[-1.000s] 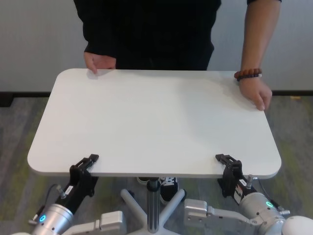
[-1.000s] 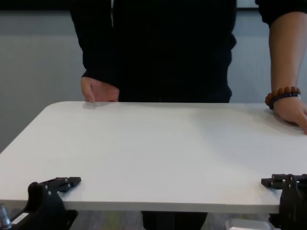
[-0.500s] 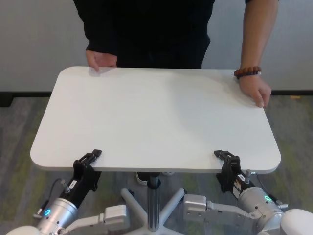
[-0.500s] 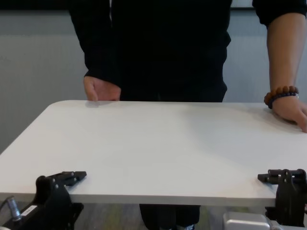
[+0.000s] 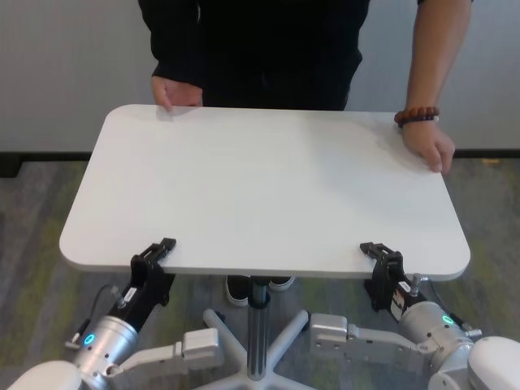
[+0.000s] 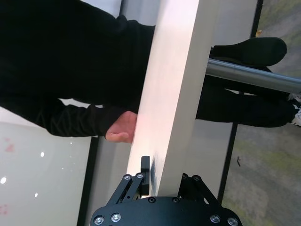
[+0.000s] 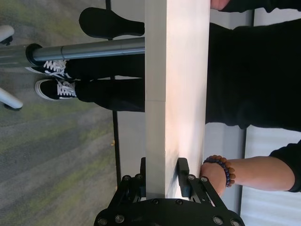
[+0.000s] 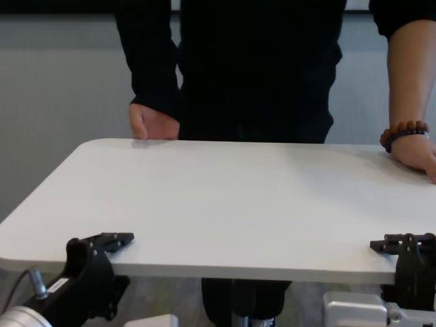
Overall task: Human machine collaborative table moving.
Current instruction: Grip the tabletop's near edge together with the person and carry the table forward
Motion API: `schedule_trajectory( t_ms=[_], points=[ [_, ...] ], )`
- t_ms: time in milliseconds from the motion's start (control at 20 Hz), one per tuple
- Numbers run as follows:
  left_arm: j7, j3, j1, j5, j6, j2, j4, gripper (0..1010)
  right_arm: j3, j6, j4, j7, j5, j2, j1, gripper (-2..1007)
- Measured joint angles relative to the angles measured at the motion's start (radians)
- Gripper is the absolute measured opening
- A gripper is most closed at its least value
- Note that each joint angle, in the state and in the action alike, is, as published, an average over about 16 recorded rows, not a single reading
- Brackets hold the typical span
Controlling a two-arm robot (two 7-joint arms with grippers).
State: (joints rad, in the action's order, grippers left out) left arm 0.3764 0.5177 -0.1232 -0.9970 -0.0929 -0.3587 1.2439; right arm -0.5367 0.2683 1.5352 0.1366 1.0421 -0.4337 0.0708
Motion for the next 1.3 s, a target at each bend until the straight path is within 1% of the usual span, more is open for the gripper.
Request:
schedule_trajectory(
  t_ms=[300, 600, 950, 1300],
  points=[
    [0.011, 0.013, -0.035, -0.006, 0.004, 0.016, -0.033, 281, 0.009, -0.021, -0.03, 0.0, 0.005, 0.012, 0.018, 345],
    [0.021, 0.022, -0.071, -0.006, 0.008, 0.035, -0.07, 281, 0.012, -0.04, -0.064, -0.003, 0.005, 0.026, 0.041, 345],
    [0.035, 0.031, -0.112, -0.004, 0.01, 0.06, -0.12, 282, 0.009, -0.059, -0.104, -0.01, 0.002, 0.039, 0.069, 345],
    [0.052, 0.042, -0.15, -0.001, 0.011, 0.087, -0.176, 282, 0.001, -0.073, -0.14, -0.014, -0.004, 0.045, 0.095, 346]
  ],
)
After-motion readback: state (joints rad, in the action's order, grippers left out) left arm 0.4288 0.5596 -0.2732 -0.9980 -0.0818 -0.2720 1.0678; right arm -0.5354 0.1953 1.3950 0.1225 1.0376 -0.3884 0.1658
